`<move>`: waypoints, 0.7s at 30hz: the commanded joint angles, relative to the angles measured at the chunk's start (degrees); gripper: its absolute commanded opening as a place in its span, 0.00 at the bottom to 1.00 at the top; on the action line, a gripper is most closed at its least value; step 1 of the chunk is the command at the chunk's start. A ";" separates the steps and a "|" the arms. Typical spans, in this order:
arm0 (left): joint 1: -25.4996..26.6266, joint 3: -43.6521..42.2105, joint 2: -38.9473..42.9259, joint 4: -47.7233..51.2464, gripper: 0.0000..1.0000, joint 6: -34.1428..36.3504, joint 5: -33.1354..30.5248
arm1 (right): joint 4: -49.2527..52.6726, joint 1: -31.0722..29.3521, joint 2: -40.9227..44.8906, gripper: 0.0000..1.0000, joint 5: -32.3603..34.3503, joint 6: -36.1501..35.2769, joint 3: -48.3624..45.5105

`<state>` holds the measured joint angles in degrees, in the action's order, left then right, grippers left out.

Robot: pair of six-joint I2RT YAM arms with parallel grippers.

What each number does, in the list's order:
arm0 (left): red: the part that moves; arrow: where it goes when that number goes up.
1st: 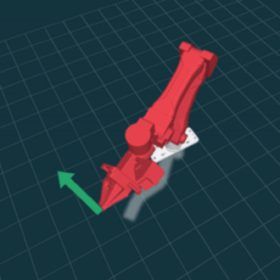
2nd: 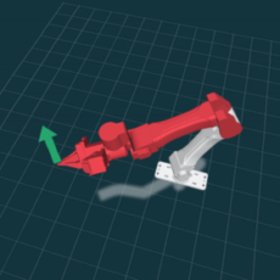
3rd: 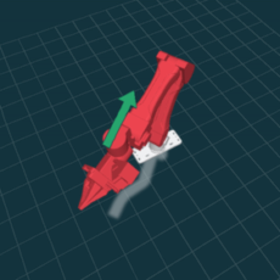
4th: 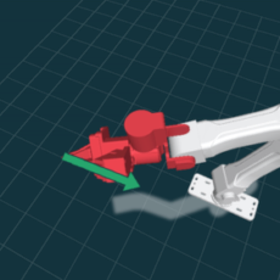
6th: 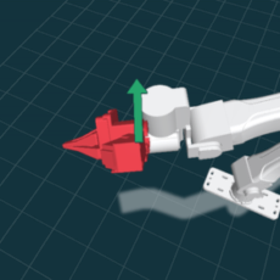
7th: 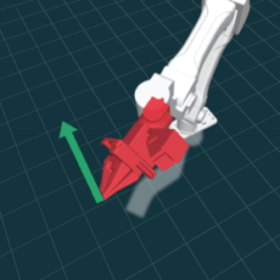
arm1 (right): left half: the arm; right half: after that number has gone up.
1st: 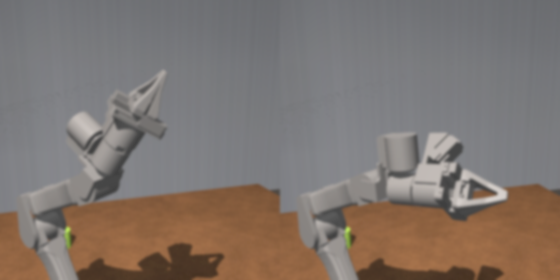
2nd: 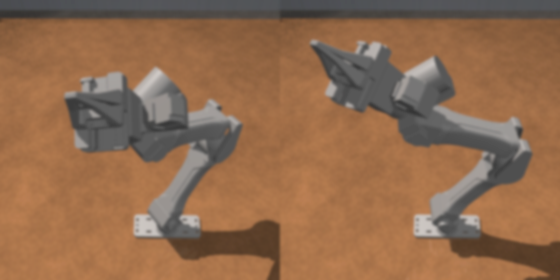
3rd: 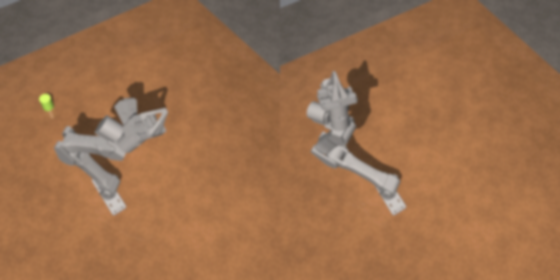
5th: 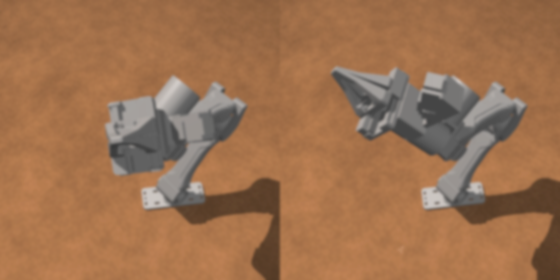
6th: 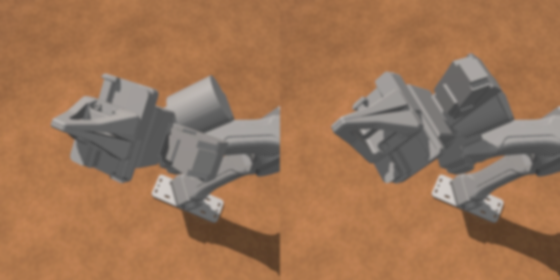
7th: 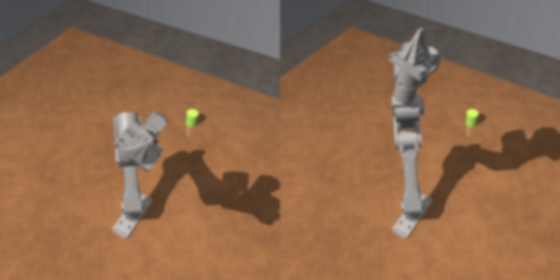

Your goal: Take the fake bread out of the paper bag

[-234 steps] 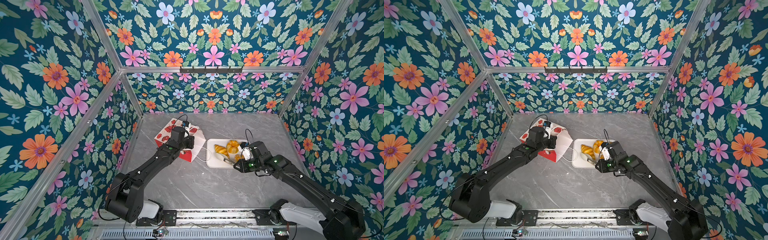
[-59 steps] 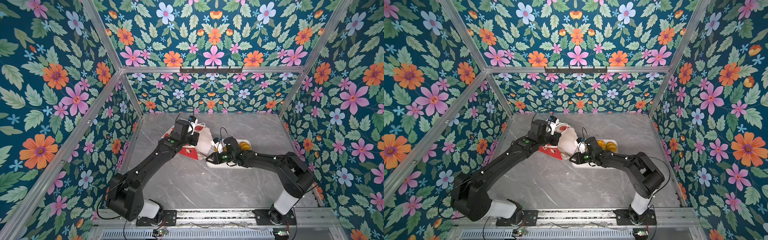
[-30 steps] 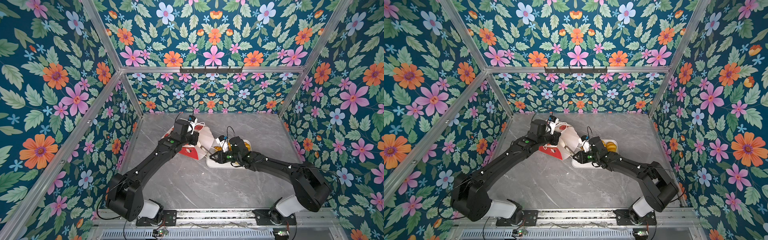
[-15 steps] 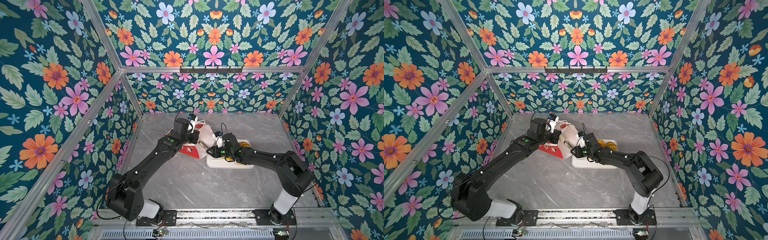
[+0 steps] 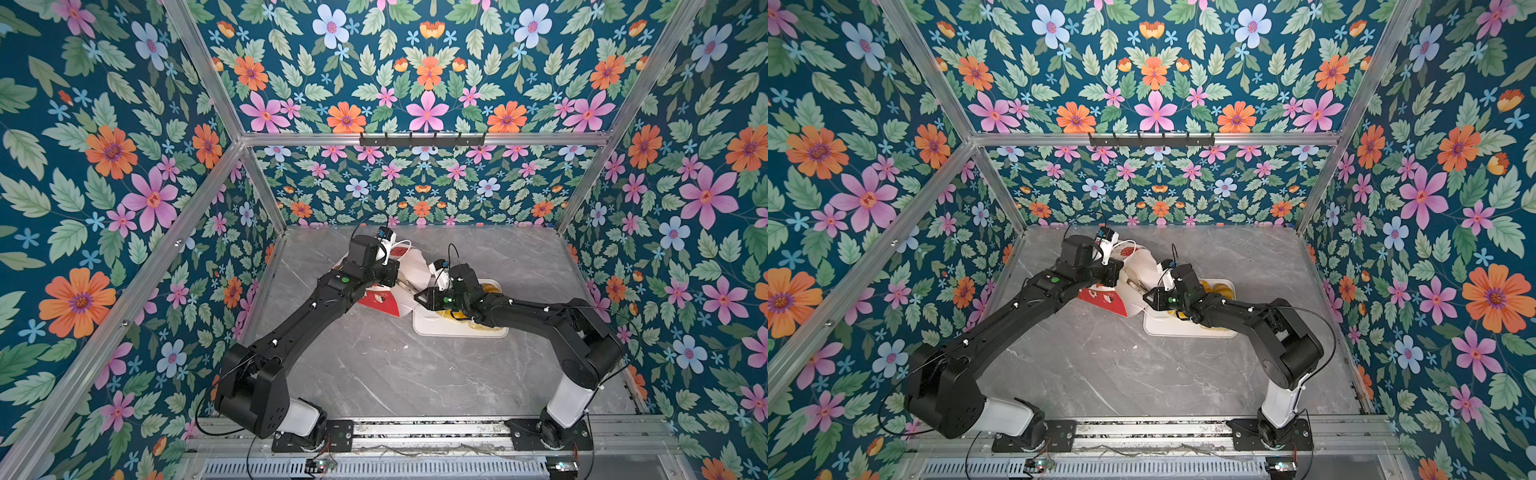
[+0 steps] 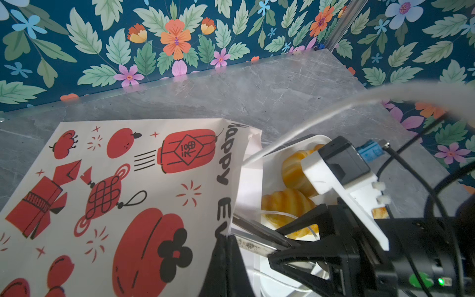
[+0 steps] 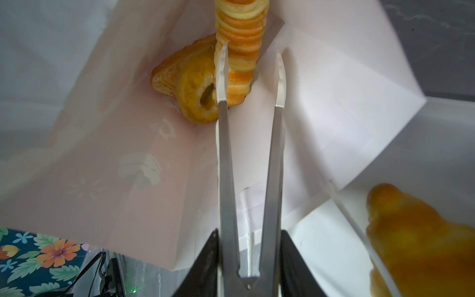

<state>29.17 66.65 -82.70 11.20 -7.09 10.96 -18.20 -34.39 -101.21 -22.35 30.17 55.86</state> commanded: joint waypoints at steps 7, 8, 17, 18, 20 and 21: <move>0.10 1.01 -0.56 -0.33 0.00 0.24 0.77 | -11.06 1.17 -0.83 0.36 -5.94 4.88 -1.12; 0.12 0.98 -0.58 -0.31 0.00 0.26 0.72 | -11.36 1.24 -0.67 0.36 -6.09 5.05 -1.24; 0.28 1.37 -0.98 -0.22 0.00 0.32 0.90 | -13.92 2.10 -1.07 0.36 -6.93 6.35 -1.65; 0.28 1.37 -0.93 -0.19 0.00 0.33 0.88 | -13.84 2.17 -1.31 0.36 -6.92 6.39 -1.26; 0.31 1.30 -0.95 -0.21 0.00 0.32 0.83 | -13.63 2.25 -2.20 0.36 -6.84 6.21 -0.53; 0.32 1.43 -0.89 -0.16 0.00 0.32 0.83 | -13.55 2.23 -2.46 0.36 -6.75 6.13 -0.07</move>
<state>29.36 67.55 -83.66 11.40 -7.09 11.22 -28.88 -32.14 -103.11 -28.29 36.40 54.76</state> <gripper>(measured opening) 0.050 0.359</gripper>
